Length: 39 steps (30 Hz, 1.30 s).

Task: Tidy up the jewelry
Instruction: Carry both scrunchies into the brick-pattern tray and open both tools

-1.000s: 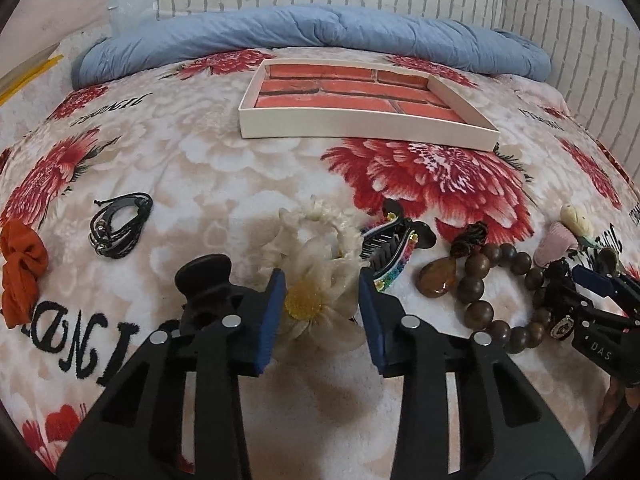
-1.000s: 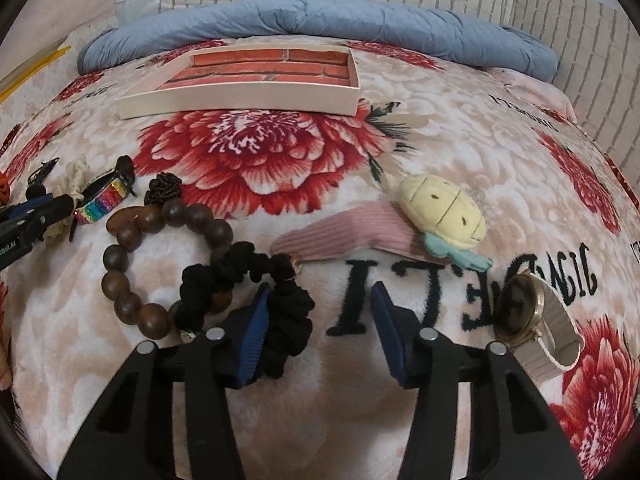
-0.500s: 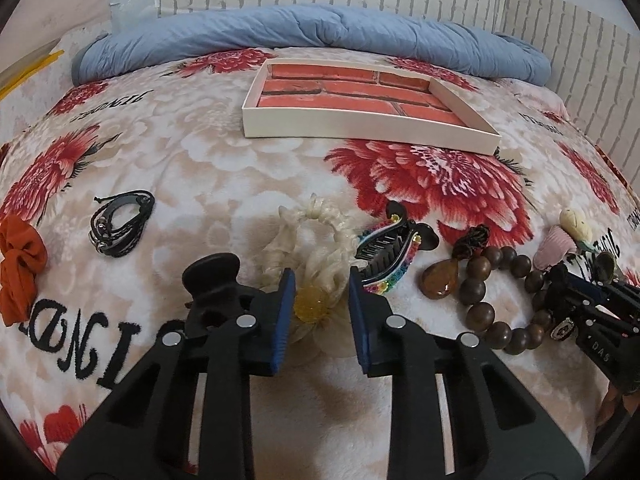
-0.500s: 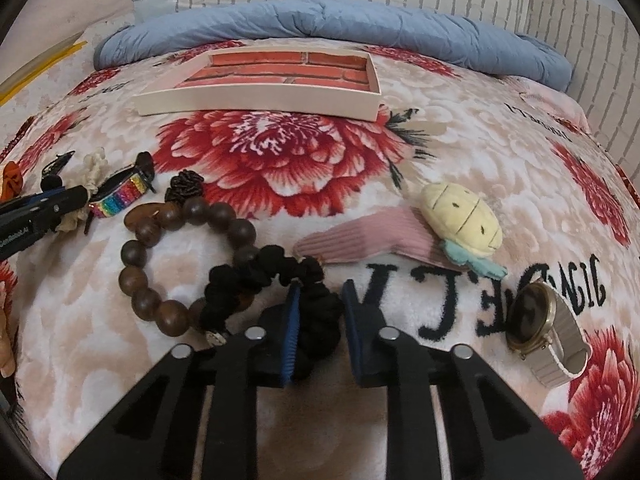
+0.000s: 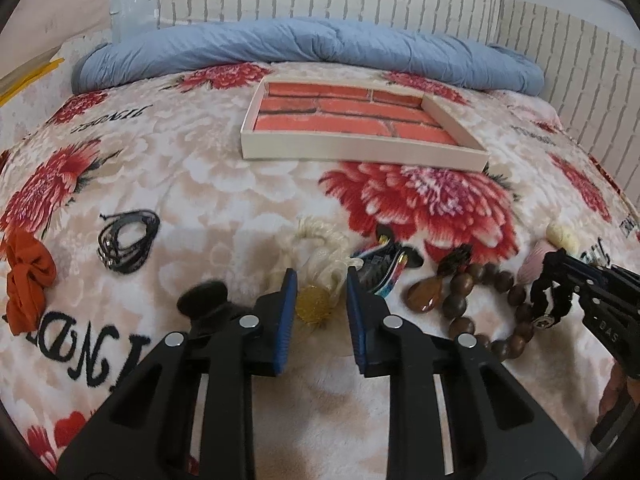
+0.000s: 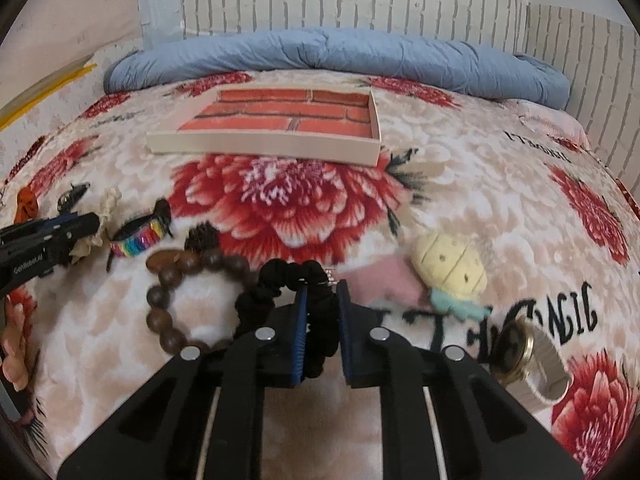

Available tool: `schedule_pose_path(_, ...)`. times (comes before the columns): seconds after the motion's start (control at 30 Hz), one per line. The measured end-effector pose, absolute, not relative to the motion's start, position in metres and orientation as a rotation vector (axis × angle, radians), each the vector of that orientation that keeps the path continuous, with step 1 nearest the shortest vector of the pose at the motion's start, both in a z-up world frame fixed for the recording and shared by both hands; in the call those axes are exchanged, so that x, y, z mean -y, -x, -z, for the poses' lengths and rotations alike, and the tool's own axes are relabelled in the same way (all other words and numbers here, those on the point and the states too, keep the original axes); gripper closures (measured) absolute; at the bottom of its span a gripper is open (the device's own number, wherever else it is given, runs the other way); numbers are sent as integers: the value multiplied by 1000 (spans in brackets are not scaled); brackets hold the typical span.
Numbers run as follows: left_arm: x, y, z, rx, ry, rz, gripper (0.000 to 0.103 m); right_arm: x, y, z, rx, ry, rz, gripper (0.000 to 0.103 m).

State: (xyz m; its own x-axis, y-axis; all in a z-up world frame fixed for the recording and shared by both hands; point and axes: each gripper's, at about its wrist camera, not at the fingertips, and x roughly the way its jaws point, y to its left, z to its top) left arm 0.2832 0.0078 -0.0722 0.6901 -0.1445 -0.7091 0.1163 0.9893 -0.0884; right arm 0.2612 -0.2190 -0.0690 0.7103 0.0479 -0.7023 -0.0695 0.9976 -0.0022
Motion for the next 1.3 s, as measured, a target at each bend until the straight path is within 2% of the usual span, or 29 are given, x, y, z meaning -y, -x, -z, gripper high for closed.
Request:
schedule_pose_path(0.4, -9, -335, 35, -742, 34, 153, 80, 219, -328, 22, -691, 5, -80, 89)
schedule_pose_path(0.73, -9, -428, 17, -741, 9, 142, 80, 210, -435, 1, -672, -15, -80, 89)
schedule_pose_path(1.0, 0, -518, 32, -778, 2, 129, 80, 211, -527, 17, -719, -27, -56, 89)
schedule_pose_path(1.3, 15, -618, 62, -877, 9, 117, 80, 226, -623, 62, -867, -57, 8, 89)
